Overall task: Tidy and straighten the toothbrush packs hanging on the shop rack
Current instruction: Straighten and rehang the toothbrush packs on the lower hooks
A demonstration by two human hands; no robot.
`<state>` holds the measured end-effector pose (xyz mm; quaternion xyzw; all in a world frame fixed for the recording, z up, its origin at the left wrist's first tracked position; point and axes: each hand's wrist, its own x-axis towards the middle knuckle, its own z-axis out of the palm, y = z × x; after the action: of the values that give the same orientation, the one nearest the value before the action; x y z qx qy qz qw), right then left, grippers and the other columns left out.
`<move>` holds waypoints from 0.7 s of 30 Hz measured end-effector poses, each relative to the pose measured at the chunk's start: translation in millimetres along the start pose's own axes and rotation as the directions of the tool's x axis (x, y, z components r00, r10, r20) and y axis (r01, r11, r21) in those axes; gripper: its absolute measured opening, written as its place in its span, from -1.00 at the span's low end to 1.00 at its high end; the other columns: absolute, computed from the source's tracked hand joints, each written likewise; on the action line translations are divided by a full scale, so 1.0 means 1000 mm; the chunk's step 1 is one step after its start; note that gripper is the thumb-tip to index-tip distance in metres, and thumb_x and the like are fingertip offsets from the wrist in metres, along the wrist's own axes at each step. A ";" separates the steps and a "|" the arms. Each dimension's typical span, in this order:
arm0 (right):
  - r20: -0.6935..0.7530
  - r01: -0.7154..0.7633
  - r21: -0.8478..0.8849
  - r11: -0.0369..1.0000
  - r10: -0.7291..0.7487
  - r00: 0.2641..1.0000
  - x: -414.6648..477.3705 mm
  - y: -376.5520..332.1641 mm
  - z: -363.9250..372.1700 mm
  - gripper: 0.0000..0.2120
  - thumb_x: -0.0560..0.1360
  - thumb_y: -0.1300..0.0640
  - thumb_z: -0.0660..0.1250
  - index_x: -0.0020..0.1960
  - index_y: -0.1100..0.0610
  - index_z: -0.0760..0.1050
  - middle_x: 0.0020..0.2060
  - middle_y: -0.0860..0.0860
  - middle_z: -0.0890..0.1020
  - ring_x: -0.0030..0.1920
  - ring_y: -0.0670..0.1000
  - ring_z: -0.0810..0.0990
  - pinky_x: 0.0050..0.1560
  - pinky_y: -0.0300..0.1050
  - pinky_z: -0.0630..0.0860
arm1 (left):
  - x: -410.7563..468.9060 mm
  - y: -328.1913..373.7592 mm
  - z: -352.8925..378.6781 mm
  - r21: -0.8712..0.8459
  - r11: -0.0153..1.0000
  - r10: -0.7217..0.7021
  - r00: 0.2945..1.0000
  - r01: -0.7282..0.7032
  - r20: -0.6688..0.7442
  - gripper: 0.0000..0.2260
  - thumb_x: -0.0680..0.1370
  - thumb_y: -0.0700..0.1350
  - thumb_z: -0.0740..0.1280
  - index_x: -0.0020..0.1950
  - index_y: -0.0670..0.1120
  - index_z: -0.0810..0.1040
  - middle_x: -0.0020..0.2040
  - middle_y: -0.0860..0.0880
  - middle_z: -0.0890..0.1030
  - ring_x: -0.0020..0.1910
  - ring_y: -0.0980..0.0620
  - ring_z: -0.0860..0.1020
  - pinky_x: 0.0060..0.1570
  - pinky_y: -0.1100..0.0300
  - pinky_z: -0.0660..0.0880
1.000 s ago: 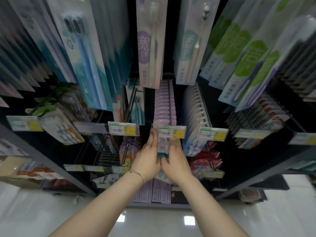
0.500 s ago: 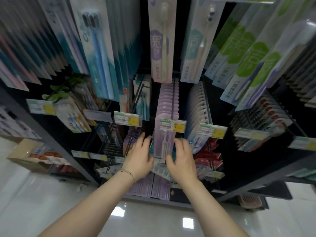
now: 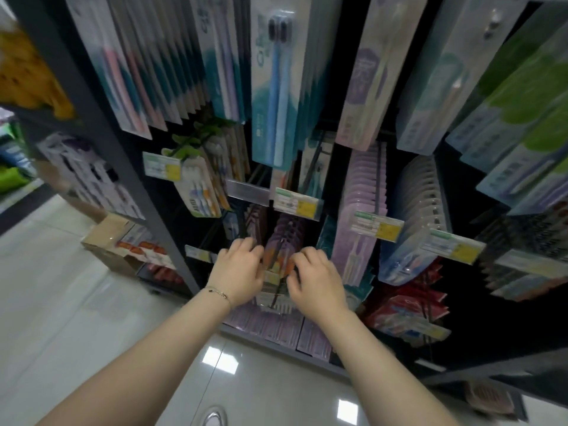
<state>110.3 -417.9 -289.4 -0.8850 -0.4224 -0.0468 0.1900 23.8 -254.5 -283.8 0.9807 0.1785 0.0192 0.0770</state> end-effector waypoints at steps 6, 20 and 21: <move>0.101 0.037 -0.020 0.999 -0.035 0.994 0.036 -0.047 0.028 -0.73 0.47 0.06 0.19 0.10 0.11 0.52 0.05 0.06 0.52 0.08 0.14 0.47 0.01 0.03 0.44 | 0.000 -0.066 -0.011 0.020 0.998 -0.067 0.997 0.066 0.033 -0.69 0.56 -0.03 0.23 0.27 -0.06 0.51 0.29 -0.05 0.47 0.27 -0.12 0.42 0.12 -0.08 0.48; 0.121 -0.190 0.572 0.798 0.147 0.982 0.143 -0.155 0.093 -0.33 0.56 0.21 0.24 0.59 -0.03 0.06 0.54 -0.04 0.22 0.52 -0.06 0.19 0.53 -0.02 0.19 | 0.044 -0.198 -0.031 -0.590 0.798 -0.170 0.985 0.125 -0.022 -0.38 0.54 -0.22 0.33 0.55 -0.10 0.17 0.49 -0.11 0.28 0.48 -0.06 0.28 0.49 0.09 0.24; 0.093 -0.191 0.634 0.750 0.172 0.981 0.152 -0.160 0.096 -0.33 0.58 0.21 0.23 0.60 -0.04 0.03 0.56 -0.08 0.16 0.55 -0.10 0.12 0.55 -0.06 0.11 | 0.050 -0.202 -0.032 -0.644 0.757 -0.181 0.983 0.113 -0.040 -0.36 0.53 -0.24 0.33 0.56 -0.09 0.15 0.49 -0.10 0.28 0.49 -0.05 0.27 0.50 0.09 0.22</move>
<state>77.2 -179.6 -293.8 -0.8048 -0.3276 0.1310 0.4773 -1.5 -45.4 -283.7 0.8767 0.2416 0.1215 0.3979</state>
